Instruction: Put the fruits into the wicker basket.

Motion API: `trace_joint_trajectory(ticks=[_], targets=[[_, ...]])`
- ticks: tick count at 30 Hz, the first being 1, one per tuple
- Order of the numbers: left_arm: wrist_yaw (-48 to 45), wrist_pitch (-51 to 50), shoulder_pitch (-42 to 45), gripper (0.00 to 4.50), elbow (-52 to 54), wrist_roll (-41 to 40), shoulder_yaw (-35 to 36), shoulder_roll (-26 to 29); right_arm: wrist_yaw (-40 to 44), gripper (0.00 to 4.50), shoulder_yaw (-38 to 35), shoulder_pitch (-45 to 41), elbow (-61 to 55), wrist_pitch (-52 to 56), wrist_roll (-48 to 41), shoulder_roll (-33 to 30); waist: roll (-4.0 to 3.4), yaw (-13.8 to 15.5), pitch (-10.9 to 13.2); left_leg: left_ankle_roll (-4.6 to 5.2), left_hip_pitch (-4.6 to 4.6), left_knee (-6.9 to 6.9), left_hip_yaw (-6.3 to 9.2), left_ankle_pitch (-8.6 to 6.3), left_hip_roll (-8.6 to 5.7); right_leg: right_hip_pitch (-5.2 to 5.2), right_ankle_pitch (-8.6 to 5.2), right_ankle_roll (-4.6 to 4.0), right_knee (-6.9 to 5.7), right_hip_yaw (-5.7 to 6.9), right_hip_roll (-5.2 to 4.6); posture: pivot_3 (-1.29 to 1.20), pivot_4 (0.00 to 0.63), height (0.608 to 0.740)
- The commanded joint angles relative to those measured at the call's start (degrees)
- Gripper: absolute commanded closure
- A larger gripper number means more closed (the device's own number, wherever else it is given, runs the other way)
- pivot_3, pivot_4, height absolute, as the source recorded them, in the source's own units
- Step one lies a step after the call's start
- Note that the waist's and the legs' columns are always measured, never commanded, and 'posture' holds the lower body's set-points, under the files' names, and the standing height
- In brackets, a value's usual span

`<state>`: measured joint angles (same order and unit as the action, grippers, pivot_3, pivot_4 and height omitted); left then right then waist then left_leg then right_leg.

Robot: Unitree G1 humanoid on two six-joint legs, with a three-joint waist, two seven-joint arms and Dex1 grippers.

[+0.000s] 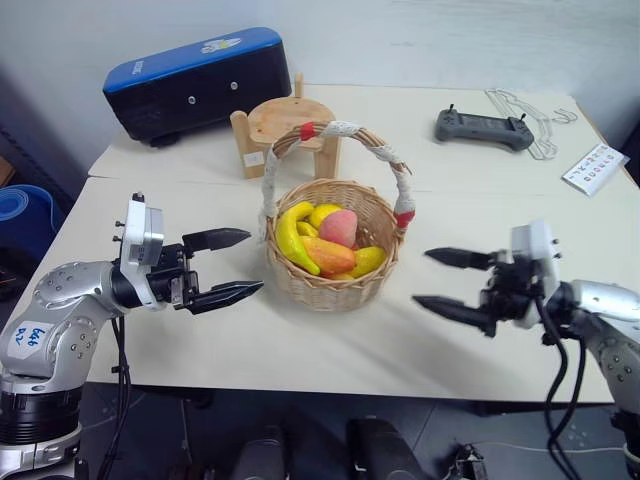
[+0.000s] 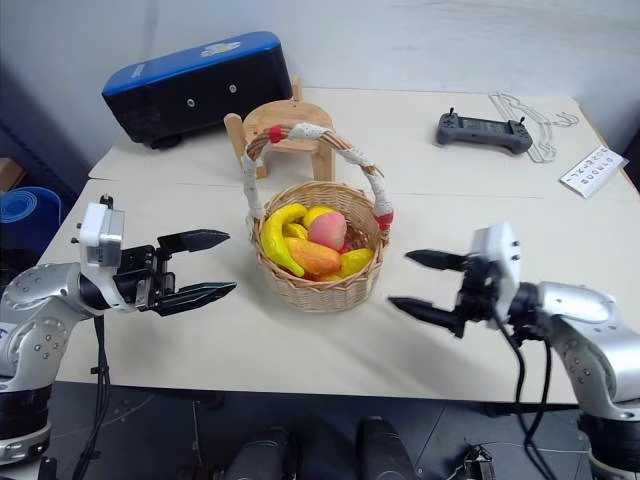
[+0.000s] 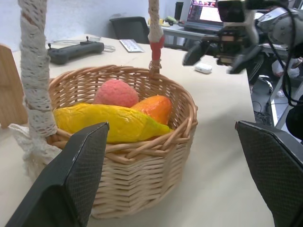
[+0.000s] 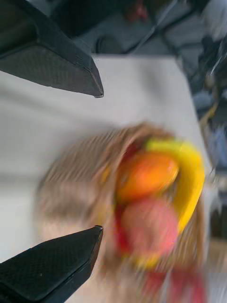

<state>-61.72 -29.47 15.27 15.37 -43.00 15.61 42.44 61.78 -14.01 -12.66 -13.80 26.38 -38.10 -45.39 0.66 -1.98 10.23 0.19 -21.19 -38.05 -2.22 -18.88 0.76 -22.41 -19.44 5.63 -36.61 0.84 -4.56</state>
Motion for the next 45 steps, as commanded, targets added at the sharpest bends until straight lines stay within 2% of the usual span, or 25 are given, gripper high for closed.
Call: trace_joint_trajectory(ticks=[1, 8, 11, 14, 21, 22, 27, 36, 41, 45], targets=[[0.30, -2.37, 0.17, 0.00, 2.29, -3.72, 2.28, 1.36, 1.07, 0.03, 0.24, -8.55, 7.04, -6.54, 3.09, 0.68, -0.05, -0.16, 0.02, 0.01, 0.00, 0.00, -0.03, 0.02, 0.00, -0.03, 0.00, -0.03, -0.01, -0.01, 0.00, 0.00, 0.150, 0.740], [1.81, -4.87, 3.29, 0.00, 3.85, -5.76, 1.30, 2.02, 4.08, 0.03, 9.07, -24.60, 16.13, -5.50, 4.76, 7.70, -0.06, 0.24, 0.03, -0.08, -0.04, 0.00, 0.11, 0.06, 0.06, -0.22, 0.01, -0.02, -0.38, 0.12, 0.00, 0.00, 0.150, 0.740], [2.13, -4.74, 3.95, 0.00, 3.99, -5.48, 1.14, 1.88, 6.11, 0.87, 11.73, -27.62, 18.40, -5.02, 5.58, 9.41, -0.07, 0.40, 0.04, -0.08, -0.08, 0.00, 0.12, 0.05, 0.06, -0.23, 0.02, -0.01, -0.37, 0.17, -0.01, 0.00, 0.150, 0.740], [2.16, -4.67, 3.62, 0.00, 4.34, -5.43, 1.33, 2.16, 8.20, 1.91, 13.79, -29.49, 19.89, -4.56, 6.00, 10.23, -0.07, 0.54, 0.04, -0.05, -0.15, -0.02, 0.20, 0.01, 0.03, -0.20, 0.04, 0.04, -0.37, 0.27, -0.07, 0.00, 0.150, 0.740], [2.37, -4.60, 3.05, 0.00, 5.08, -5.50, 1.29, 2.16, 10.25, 4.18, 13.69, -28.31, 18.49, -4.13, 5.97, 9.30, -0.07, 0.37, 0.04, -0.03, -0.19, -0.02, 0.20, 0.00, 0.03, -0.21, 0.05, 0.06, -0.33, 0.33, -0.06, 0.00, 0.150, 0.740], [2.39, -4.57, 3.05, 0.00, 5.14, -5.47, 1.12, 2.03, 10.31, 4.29, 13.41, -27.63, 17.80, -4.03, 6.00, 8.86, -0.07, 0.37, 0.04, -0.04, -0.19, -0.02, 0.20, 0.00, 0.03, -0.20, 0.05, 0.06, -0.32, 0.33, -0.06, 0.00, 0.150, 0.740], [1.63, -4.27, 4.40, 0.00, 4.12, -5.18, -0.69, 1.33, 6.15, 4.29, 8.48, -22.91, 10.96, -2.26, 4.32, 6.55, -0.07, 0.65, 0.04, -0.04, -0.15, -0.06, 0.22, 0.00, 0.02, -0.17, 0.05, 0.06, -0.29, 0.32, -0.09, 0.00, 0.150, 0.740], [0.07, -2.73, 8.03, 0.00, 0.23, -3.56, -4.07, -0.53, -8.68, 4.29, -12.75, -10.00, 2.18, 1.57, 0.60, 1.79, -0.07, 1.30, 0.04, -0.05, -0.17, -0.04, 0.17, 0.00, 0.01, -0.17, 0.05, 0.06, -0.27, 0.30, -0.07, 0.00, 0.150, 0.740], [-1.08, -1.52, 10.21, 0.00, -2.22, -2.33, -6.03, -2.03, -14.39, 4.29, -18.61, -6.44, 8.15, -4.61, 5.35, 1.84, -0.07, 1.27, 0.04, -0.06, -0.12, -0.06, 0.06, 0.01, 0.01, -0.16, 0.05, 0.05, -0.25, 0.19, 0.00, 0.00, 0.150, 0.740], [-2.08, -0.52, 12.23, 0.00, -4.25, -1.14, -7.26, -3.01, -17.33, 4.29, -18.01, -7.10, 17.88, -10.72, 9.73, 2.40, -0.07, 1.21, 0.04, -0.06, -0.05, -0.08, -0.06, 0.03, -0.01, -0.12, 0.05, 0.05, -0.25, 0.09, 0.03, 0.00, 0.150, 0.740]])
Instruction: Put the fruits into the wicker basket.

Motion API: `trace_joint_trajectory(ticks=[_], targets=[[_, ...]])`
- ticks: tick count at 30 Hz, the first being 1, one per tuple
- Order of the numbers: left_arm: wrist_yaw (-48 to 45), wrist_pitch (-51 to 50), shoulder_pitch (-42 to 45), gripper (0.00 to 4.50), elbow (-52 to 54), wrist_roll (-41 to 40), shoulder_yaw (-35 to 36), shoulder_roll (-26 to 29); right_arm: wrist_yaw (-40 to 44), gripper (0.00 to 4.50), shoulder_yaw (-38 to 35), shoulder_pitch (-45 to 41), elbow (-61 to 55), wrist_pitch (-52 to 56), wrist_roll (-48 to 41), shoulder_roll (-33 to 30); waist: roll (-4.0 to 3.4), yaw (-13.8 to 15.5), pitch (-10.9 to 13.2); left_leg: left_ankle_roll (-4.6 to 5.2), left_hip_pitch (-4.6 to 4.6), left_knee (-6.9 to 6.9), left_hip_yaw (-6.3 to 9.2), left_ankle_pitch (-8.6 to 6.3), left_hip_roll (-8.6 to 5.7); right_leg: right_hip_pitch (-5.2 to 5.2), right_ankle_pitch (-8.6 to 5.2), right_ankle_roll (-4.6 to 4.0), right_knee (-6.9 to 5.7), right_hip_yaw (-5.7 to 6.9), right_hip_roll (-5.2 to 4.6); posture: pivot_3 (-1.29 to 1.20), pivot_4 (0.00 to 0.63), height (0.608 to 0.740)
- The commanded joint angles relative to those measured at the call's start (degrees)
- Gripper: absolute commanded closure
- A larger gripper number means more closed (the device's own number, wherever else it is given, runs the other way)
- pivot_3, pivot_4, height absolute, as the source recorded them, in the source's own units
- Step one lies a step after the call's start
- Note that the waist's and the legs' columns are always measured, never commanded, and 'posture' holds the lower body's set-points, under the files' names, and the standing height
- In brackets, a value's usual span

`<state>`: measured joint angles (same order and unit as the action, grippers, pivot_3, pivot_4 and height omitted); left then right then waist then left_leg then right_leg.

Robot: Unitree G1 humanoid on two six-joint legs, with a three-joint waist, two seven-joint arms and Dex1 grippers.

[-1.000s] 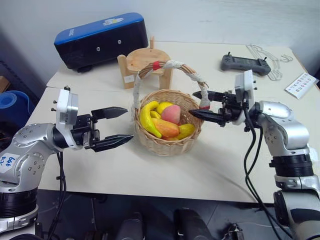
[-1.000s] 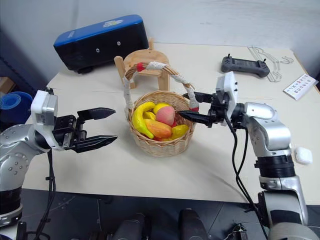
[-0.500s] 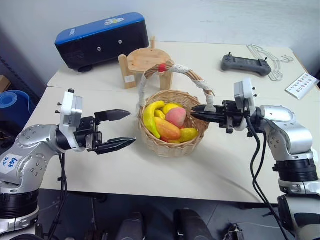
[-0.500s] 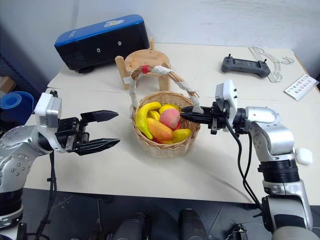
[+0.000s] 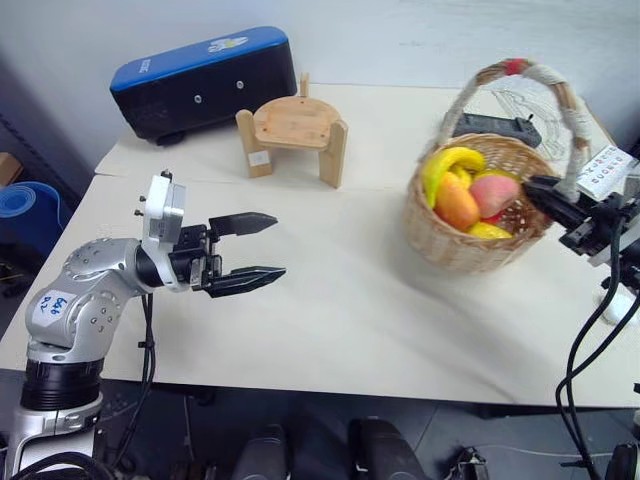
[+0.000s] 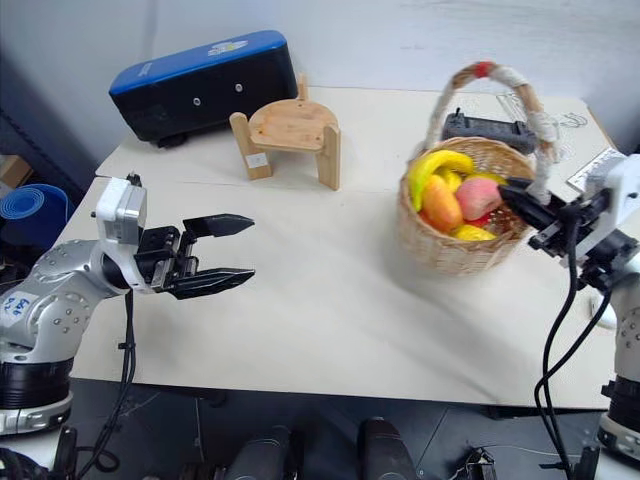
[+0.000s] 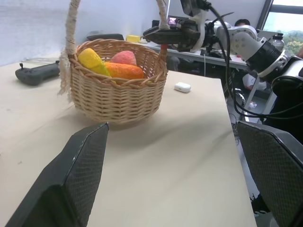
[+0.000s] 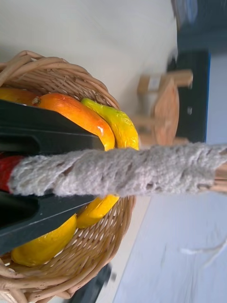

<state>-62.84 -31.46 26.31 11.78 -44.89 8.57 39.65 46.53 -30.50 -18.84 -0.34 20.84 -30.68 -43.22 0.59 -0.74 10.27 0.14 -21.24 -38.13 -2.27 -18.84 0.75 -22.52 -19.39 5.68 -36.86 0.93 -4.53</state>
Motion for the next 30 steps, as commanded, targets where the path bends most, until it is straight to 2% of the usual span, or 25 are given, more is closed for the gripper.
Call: trace_joint_trajectory(ticks=[1, 4, 6, 7, 10, 13, 16, 17, 19, 20, 22, 25, 27, 30], targets=[[-1.18, 1.69, 1.47, 0.00, -0.95, 0.95, -0.37, -0.37, -2.86, 4.29, -1.10, -1.33, 6.57, -6.81, 3.33, 0.43, 0.00, -0.08, 0.00, 0.00, 0.01, 0.00, -0.01, 0.00, 0.00, -0.01, 0.00, 0.00, -0.02, -0.01, 0.00, 0.00, 0.150, 0.740], [-1.64, 1.98, 1.66, 0.00, -1.23, 1.15, -0.37, -0.42, -5.14, 4.29, -0.83, -2.23, 10.12, -7.30, 3.70, 1.12, -0.01, -0.65, 0.00, 0.00, 0.00, 0.01, -0.02, 0.00, 0.01, -0.04, 0.00, 0.00, -0.06, -0.02, 0.01, 0.00, 0.150, 0.740], [-1.88, 1.96, 1.23, 0.00, -1.03, 1.05, 0.06, -0.11, -5.30, 3.49, 0.58, -1.15, 9.15, -2.89, 2.60, 0.65, -0.01, -0.76, 0.00, 0.00, 0.01, 0.02, 0.00, 0.01, 0.03, -0.04, 0.00, 0.00, -0.09, -0.01, 0.01, 0.00, 0.150, 0.740], [-1.90, 2.00, 0.81, 0.00, -0.83, 1.04, 0.32, 0.05, -6.21, 3.30, 0.73, -0.86, 8.82, -3.29, 3.03, 1.03, -0.01, -0.76, 0.00, 0.00, 0.03, 0.01, 0.02, 0.01, 0.04, -0.03, 0.00, 0.00, -0.11, 0.00, 0.01, 0.00, 0.150, 0.740], [-1.86, 2.12, -0.26, 0.00, -0.50, 1.18, 0.91, 0.43, -6.72, 2.27, 0.20, 0.80, 7.22, -4.41, 3.21, 1.32, -0.01, -0.74, 0.00, 0.00, 0.01, 0.01, 0.04, 0.01, 0.04, -0.02, 0.00, 0.00, -0.10, 0.00, 0.00, 0.00, 0.150, 0.740], [-1.85, 2.27, -1.16, 0.00, -0.38, 1.25, 1.32, 0.78, -5.89, 1.20, -2.25, 3.65, 5.04, -3.95, 1.56, 0.52, -0.01, -0.70, 0.00, 0.00, 0.00, 0.02, 0.04, 0.01, 0.04, -0.02, 0.00, 0.00, -0.11, 0.01, 0.00, 0.00, 0.150, 0.740], [-2.16, 2.95, -2.72, 0.00, -1.55, 2.38, 1.97, 1.61, -2.32, 0.23, -6.45, 8.98, 4.15, -8.52, 2.11, -1.92, -0.01, -0.40, 0.00, 0.01, -0.01, 0.02, 0.05, 0.00, 0.03, -0.01, 0.00, 0.00, -0.08, 0.01, -0.01, 0.00, 0.150, 0.740], [-2.46, 3.70, -3.59, 0.00, -2.33, 3.32, 2.11, 2.11, -0.10, 0.04, -8.12, 11.11, 3.98, -10.77, 2.11, -2.74, -0.01, -0.27, 0.00, 0.02, -0.01, 0.03, 0.05, 0.00, 0.02, 0.00, 0.00, 0.00, -0.04, 0.00, -0.01, 0.00, 0.150, 0.740], [-3.18, 6.21, -5.36, 0.00, -3.81, 5.95, 2.05, 3.09, 1.82, 0.04, -10.59, 14.18, 3.35, -13.27, 1.66, -3.30, -0.02, -0.04, 0.00, 0.03, 0.00, 0.05, 0.04, -0.01, 0.02, 0.00, 0.00, 0.00, -0.01, 0.00, 0.00, 0.00, 0.150, 0.740], [-3.30, 11.10, -6.48, 0.00, -5.93, 9.67, 1.76, 3.42, 1.82, 0.04, -11.78, 15.87, 1.73, -12.63, 0.12, -2.34, -0.03, 0.06, -0.01, 0.04, 0.02, 0.06, 0.03, -0.02, 0.02, 0.02, 0.00, 0.00, 0.02, 0.00, 0.00, 0.00, 0.150, 0.740], [-2.12, 18.91, -8.73, 0.00, -10.47, 14.58, 3.08, 3.14, 8.20, 0.04, -10.81, 23.08, -2.13, -16.92, 0.81, -1.40, -0.03, 0.01, -0.01, 0.04, 0.08, 0.08, 0.01, -0.02, 0.04, 0.04, 0.00, 0.00, 0.04, -0.02, 0.03, 0.00, 0.150, 0.740], [-1.98, 22.57, -12.92, 0.00, -11.70, 16.11, 5.35, 3.68, 15.75, 0.04, -8.15, 29.72, -3.59, -20.37, 0.47, -0.79, -0.02, -0.31, -0.01, 0.07, 0.12, 0.17, 0.00, -0.04, 0.08, 0.08, -0.01, -0.02, 0.13, -0.03, 0.08, 0.00, 0.150, 0.740], [-0.92, 22.51, -16.56, 0.00, -9.47, 16.33, 6.51, 3.91, 18.63, 0.04, -4.45, 31.37, -2.34, -21.69, 0.59, 0.55, -0.02, -0.83, -0.01, 0.25, 0.09, 0.17, -0.04, -0.14, 0.07, 0.12, -0.01, -0.03, 0.29, -0.09, 0.02, 0.00, 0.150, 0.740], [1.01, 24.03, -21.25, 0.00, -6.71, 17.78, 6.73, 3.08, 25.12, 0.04, 4.99, 31.55, -1.25, -30.06, 5.49, 1.83, -0.02, -1.02, -0.01, 0.25, 0.12, 0.16, -0.05, -0.14, 0.06, 0.17, -0.01, -0.03, 0.41, -0.15, -0.07, 0.00, 0.150, 0.740]])
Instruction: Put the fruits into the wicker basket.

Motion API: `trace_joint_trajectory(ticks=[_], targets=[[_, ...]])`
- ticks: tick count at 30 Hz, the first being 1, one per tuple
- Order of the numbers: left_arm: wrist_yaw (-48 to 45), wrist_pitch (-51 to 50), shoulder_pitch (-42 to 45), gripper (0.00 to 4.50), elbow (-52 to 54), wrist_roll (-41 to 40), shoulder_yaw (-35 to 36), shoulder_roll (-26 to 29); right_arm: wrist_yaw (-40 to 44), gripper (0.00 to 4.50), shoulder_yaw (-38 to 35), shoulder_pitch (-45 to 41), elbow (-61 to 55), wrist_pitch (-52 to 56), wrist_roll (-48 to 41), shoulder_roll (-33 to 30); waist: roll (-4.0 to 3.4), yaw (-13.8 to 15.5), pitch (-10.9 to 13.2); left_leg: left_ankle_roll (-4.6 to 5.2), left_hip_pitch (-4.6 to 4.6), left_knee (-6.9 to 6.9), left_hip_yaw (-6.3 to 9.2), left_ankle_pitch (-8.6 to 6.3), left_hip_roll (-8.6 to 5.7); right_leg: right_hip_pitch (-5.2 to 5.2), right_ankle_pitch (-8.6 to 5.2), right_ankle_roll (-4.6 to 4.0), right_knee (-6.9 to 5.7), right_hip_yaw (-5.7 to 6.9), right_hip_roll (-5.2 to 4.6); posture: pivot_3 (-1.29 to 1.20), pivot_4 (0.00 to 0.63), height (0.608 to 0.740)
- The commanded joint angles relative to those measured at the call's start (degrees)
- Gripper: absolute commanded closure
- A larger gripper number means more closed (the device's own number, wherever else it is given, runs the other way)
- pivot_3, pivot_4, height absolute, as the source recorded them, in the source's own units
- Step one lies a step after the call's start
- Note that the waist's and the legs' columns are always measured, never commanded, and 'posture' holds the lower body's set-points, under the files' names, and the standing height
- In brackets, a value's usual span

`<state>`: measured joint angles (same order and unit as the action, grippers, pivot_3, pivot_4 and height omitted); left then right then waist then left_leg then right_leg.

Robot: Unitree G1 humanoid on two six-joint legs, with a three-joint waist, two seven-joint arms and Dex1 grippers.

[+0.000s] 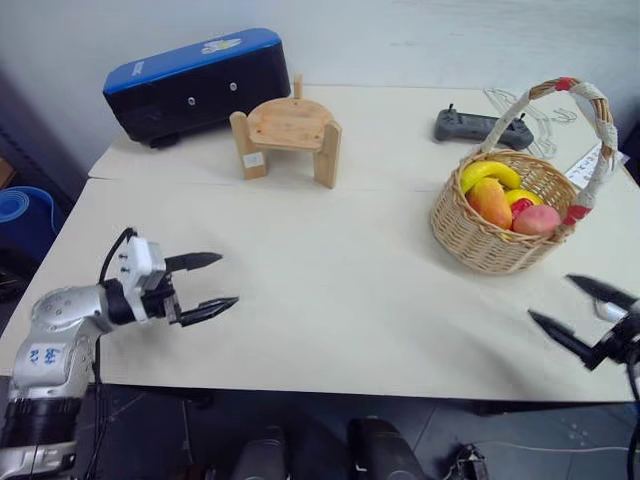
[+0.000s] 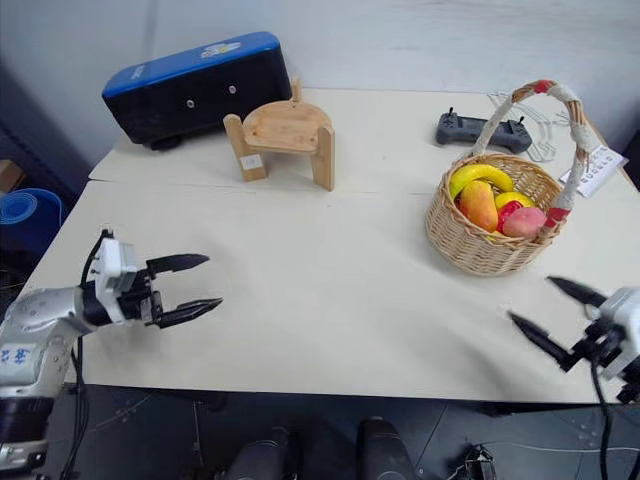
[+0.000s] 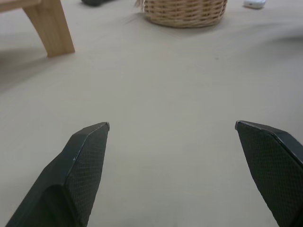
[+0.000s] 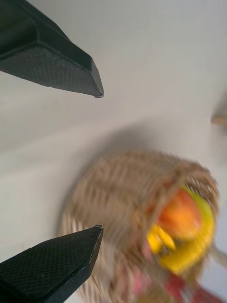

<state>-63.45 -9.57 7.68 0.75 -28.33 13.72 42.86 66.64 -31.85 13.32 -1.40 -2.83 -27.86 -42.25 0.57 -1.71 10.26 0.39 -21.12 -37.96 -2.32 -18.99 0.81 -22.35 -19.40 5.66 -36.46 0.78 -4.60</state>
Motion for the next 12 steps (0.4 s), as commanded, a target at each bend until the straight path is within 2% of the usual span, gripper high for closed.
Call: trace_joint_trajectory(ticks=[1, 6, 12], targets=[[2.18, 2.53, -3.64, 0.00, 4.95, 1.58, 1.51, -0.39, 5.26, 0.04, 8.20, -1.36, 0.05, -7.07, 3.10, 1.29, 0.00, -0.04, 0.00, 0.00, 0.01, 0.00, 0.00, 0.00, 0.00, 0.00, 0.00, 0.00, -0.02, 0.00, 0.00, 0.00, 0.150, 0.740], [4.41, 7.35, -7.97, 0.00, 9.51, 3.74, 0.85, -2.78, 3.23, 0.04, 18.13, -10.83, 2.73, -11.64, 7.27, 5.75, -0.03, 0.04, -0.01, -0.18, 0.02, -0.01, 0.01, 0.10, 0.00, -0.04, 0.01, -0.04, -0.04, 0.01, -0.03, 0.00, 0.150, 0.740], [9.13, 9.40, -8.31, 0.00, 10.71, 6.17, -0.04, -5.51, 0.06, 0.04, 23.62, -13.12, 5.87, -16.87, 11.23, 8.72, -0.03, 1.11, -0.01, -0.27, 0.01, -0.02, 0.23, 0.06, -0.01, -0.09, 0.01, -0.03, -0.30, 0.24, -0.04, 0.00, 0.150, 0.740]])
